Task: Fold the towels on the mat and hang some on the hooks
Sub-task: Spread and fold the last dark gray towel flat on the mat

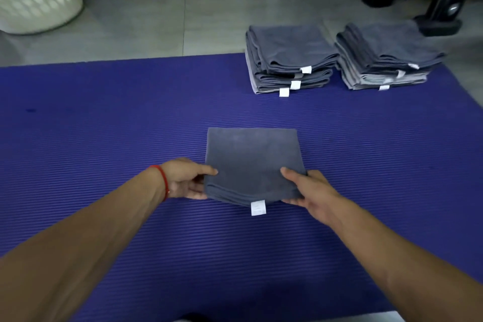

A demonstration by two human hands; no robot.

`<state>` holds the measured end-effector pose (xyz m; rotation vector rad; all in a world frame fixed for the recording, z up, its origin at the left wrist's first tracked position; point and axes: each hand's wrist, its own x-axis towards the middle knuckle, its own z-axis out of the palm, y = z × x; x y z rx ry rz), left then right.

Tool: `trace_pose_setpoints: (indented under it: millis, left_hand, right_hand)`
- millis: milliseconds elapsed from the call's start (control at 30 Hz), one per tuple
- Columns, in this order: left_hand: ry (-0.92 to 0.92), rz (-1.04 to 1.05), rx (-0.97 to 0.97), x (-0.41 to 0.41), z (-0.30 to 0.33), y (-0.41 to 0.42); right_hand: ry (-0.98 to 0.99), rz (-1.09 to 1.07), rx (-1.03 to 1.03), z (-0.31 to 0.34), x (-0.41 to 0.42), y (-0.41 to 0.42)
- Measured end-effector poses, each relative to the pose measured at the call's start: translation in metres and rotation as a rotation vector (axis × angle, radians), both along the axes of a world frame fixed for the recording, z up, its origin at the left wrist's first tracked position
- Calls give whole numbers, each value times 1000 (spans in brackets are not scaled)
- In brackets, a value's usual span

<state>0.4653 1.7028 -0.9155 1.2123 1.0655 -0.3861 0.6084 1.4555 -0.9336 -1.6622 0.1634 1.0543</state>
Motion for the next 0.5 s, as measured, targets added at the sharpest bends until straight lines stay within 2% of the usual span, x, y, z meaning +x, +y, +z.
trace_pose_setpoints:
  millis: [100,267,333,500]
  left_hand:
    - [-54,83,-76,16,22,2]
    - [-217,211,-165,61,77,9]
    - [-291,200,-132,87,102,12]
    - [-547,211,94,165,154,14]
  right_hand:
    - [47,-120,92,21,19,-4]
    - [-31,-242,190,79,78,1]
    - [-105,-259,219,103,106,10]
    - [-323,-327,317,157,184,43]
